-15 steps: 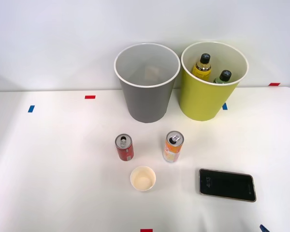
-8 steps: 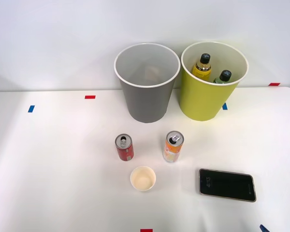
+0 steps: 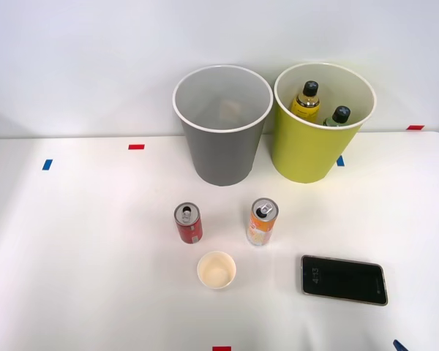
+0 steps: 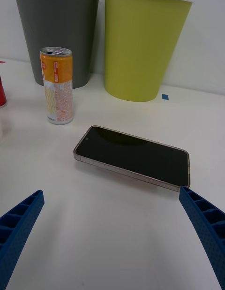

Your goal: Put cans in the gray bin, plastic bottles in the light green bin

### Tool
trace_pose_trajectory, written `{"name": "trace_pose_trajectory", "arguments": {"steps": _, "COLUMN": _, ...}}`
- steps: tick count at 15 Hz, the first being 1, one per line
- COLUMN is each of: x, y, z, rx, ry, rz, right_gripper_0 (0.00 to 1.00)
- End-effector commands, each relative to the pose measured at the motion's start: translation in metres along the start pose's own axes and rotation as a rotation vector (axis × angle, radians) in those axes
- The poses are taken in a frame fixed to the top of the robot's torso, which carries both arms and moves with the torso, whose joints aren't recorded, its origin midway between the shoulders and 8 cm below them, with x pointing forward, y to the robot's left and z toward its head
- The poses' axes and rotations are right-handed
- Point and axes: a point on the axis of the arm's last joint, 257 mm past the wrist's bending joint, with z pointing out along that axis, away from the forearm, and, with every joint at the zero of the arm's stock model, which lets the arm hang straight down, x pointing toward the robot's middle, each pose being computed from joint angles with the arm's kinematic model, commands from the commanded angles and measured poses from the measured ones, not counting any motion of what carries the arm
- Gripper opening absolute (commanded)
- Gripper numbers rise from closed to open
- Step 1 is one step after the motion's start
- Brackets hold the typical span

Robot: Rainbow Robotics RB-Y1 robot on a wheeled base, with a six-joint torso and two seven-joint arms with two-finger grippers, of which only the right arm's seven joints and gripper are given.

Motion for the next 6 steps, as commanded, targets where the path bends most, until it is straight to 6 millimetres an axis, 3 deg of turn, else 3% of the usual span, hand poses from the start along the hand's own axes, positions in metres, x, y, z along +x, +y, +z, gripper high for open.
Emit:
{"name": "trace_pose_trajectory", "arguments": {"steps": 1, "x": 0.0, "y": 0.0, "z": 0.0, "rx": 0.0, "ry": 0.0, "rz": 0.0, "right_gripper_0": 1.0}}
{"name": "trace_pose_trajectory", "arguments": {"steps": 6, "x": 0.0, "y": 0.0, "z": 0.0, "rx": 0.0, "ry": 0.0, "rz": 0.0, "right_gripper_0": 1.0}}
